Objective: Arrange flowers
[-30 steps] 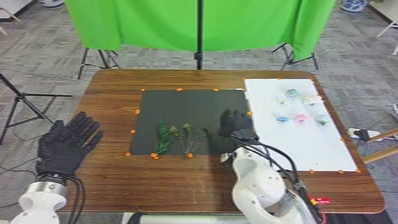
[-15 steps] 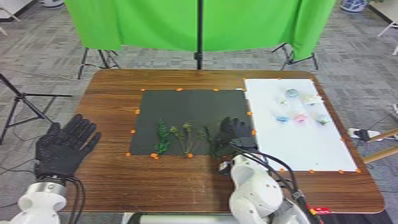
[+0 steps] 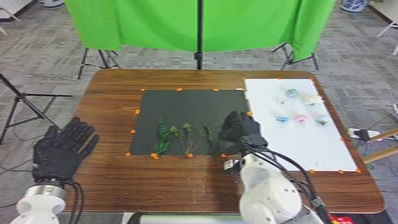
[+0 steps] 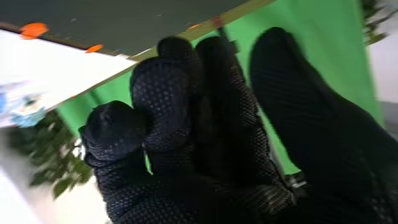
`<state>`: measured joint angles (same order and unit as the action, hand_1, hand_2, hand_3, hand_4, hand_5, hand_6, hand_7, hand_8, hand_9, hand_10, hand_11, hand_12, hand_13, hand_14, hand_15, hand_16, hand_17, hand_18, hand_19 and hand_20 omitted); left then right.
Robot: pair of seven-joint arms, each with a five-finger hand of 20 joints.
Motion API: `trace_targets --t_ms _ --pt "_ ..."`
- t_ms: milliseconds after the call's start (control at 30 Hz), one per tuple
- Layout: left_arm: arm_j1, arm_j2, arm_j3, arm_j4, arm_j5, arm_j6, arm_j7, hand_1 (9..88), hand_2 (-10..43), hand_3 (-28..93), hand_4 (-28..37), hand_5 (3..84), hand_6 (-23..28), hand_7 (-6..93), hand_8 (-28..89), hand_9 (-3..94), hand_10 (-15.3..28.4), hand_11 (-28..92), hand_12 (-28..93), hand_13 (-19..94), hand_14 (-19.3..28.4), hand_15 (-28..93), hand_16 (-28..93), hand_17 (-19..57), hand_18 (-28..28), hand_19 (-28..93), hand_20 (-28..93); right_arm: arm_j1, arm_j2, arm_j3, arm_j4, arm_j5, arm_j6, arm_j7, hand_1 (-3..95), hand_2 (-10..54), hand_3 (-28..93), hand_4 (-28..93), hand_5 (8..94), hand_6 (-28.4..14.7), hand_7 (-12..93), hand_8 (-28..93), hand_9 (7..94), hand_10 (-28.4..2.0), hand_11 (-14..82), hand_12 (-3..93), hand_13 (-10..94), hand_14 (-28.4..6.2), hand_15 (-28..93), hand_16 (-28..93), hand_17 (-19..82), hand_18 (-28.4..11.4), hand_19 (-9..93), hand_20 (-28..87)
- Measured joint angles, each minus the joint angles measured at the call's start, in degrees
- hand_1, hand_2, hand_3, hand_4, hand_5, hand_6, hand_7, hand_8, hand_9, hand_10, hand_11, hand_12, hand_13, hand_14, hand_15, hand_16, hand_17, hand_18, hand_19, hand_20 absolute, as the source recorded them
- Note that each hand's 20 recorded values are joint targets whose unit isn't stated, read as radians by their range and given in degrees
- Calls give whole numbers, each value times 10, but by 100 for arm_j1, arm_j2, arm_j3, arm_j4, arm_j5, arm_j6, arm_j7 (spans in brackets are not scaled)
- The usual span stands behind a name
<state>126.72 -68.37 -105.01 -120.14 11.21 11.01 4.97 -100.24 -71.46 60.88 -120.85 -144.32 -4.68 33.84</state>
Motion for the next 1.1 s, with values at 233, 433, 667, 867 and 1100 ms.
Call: trace_targets --t_ms 233,433,667,867,1100 --pt "-14 0 13 0 2 33 13 288 150 755 -283 506 91 194 -98 438 162 281 132 324 171 486 -73 -55 166 434 168 -55 -135 6 -257 196 -1785 -166 604 -95 749 -280 751 -57 216 75 719 -183 155 349 569 -165 641 431 336 -284 909 470" --pt "-17 3 13 1 16 33 10 288 152 755 -283 507 91 194 -99 439 162 283 133 328 174 505 -69 -52 169 444 182 -74 -162 -104 -167 97 -1772 -174 597 -95 749 -276 754 -58 219 79 743 -178 151 374 589 -168 651 425 339 -284 907 474" --pt "-30 3 16 18 68 6 -21 286 156 751 -283 503 91 190 -98 434 162 278 132 325 172 499 -72 -56 168 429 178 -73 -262 -132 63 -163 -1820 -161 594 -92 743 -275 752 -61 195 61 714 -190 163 306 583 -165 637 418 340 -284 907 477" --pt "-34 3 10 33 98 -34 -68 284 157 750 -283 501 91 189 -97 432 161 278 132 323 172 496 -72 -57 167 427 179 7 -359 -113 173 -236 -1783 -80 590 -90 742 -275 745 -64 191 65 710 -190 172 294 583 -165 639 415 342 -284 908 477" --pt "-14 2 9 33 93 -42 -70 284 157 751 -283 501 90 189 -97 432 161 277 133 323 172 496 -71 -58 167 426 179 17 -362 -94 197 -232 -1716 -20 586 -93 744 -277 731 -67 197 67 701 -193 183 286 582 -167 642 412 344 -284 910 475"
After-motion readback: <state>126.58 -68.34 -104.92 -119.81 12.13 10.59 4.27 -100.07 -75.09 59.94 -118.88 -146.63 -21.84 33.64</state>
